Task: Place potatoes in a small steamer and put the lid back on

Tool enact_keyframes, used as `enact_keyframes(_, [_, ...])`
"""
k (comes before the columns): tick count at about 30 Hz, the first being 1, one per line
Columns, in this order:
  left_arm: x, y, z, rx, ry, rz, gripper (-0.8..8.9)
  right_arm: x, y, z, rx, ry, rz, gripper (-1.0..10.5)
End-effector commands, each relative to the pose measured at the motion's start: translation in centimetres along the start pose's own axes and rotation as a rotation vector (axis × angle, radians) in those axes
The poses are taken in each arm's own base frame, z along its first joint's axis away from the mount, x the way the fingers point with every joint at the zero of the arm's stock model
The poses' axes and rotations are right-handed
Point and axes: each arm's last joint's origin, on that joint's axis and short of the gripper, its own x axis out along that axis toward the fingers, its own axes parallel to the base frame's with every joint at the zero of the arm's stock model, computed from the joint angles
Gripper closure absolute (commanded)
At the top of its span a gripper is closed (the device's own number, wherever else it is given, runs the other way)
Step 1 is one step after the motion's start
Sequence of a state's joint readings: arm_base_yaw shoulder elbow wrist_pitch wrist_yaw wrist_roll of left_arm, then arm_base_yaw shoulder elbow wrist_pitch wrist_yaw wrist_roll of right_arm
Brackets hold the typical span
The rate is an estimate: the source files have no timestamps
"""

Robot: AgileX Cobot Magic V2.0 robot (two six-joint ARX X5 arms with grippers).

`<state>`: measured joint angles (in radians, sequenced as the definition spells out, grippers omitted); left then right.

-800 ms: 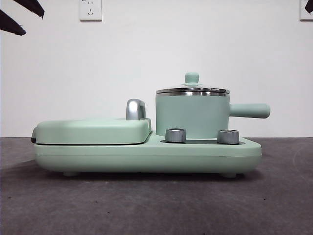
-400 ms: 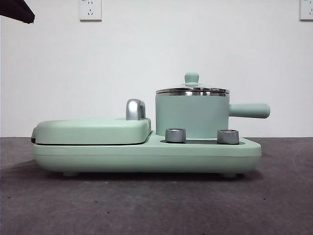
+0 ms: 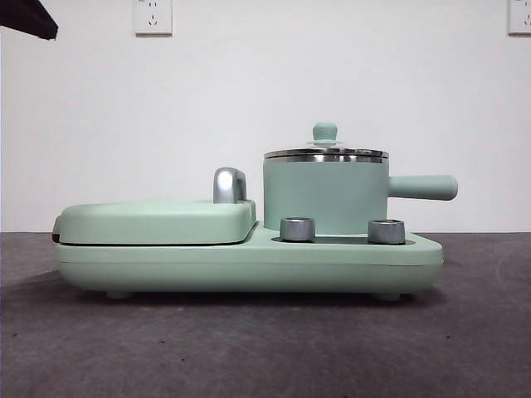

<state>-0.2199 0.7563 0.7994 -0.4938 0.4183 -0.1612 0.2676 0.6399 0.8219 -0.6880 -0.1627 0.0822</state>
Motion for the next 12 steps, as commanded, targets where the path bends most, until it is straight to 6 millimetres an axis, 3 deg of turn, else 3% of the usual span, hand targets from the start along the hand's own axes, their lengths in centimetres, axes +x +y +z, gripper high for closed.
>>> enact_keyframes(1, [-0.9,-0.2,-0.2,0.128,-0.068,0.057,8.08,0.0,0.1,0.2,-0.008,-0.013,0.005,9.3])
enact_keyframes(4, [-1.4,0.6,-2.3,0.138,-0.198,0.201,8.08,0.0,0.1,0.3,-0.008,-0.014,0.005,9.3])
enact_keyframes(12, [-1.0,4.6,-12.3,0.096,-0.327,0.498,8.08,0.0,0.1,0.3,-0.008,-0.014,0.005,9.3])
